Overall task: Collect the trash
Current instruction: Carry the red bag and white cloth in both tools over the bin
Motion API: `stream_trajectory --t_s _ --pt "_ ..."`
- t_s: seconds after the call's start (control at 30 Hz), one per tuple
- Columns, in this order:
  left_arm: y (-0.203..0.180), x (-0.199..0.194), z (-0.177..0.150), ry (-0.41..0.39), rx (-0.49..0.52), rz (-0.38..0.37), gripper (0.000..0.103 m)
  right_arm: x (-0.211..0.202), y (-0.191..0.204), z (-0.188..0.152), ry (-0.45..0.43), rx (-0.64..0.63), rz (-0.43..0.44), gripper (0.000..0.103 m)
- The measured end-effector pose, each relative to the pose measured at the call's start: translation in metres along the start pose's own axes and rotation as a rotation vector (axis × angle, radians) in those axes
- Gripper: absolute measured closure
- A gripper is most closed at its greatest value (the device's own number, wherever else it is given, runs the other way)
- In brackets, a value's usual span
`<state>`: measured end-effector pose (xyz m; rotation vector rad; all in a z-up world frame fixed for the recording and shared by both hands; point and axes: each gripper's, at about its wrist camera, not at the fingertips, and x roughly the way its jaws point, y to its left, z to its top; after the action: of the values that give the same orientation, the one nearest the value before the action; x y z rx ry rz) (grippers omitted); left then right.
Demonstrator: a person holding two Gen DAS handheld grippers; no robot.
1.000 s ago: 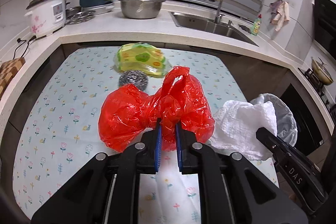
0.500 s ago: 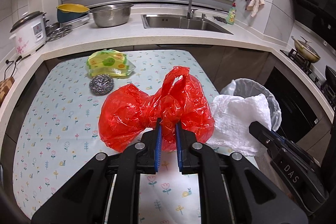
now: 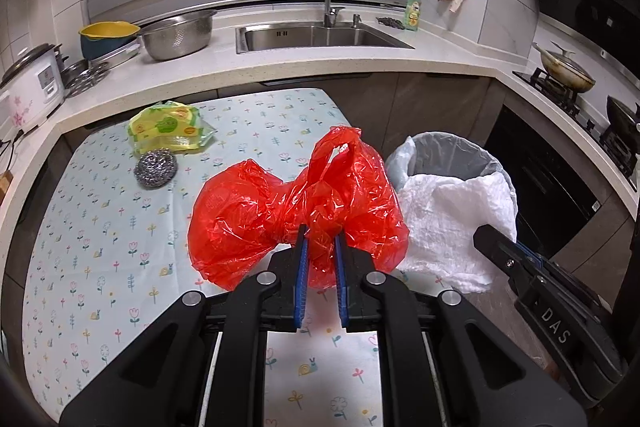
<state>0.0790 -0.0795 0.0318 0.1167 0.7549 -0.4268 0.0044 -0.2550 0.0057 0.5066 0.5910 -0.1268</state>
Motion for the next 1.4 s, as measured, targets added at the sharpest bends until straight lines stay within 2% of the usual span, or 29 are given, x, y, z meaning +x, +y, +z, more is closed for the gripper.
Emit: stream_trajectory --t_s 0.8,1.03,1.4 --pt "-0.090 0.046 0.013 0.048 0.132 -0.076 0.091 -0.009 -0.099 0.013 -0.047 0.145 -0.104 0.096" --pt "-0.114 0.070 0.026 0.054 0.177 -0.129 0.091 -0.008 -0.131 0.028 -0.077 0.179 -0.153 0.096" --pt "-0.141 0.127 0.050 0.089 0.214 -0.184 0.089 0.029 -0.155 0.053 -0.057 0.175 -0.206 0.096"
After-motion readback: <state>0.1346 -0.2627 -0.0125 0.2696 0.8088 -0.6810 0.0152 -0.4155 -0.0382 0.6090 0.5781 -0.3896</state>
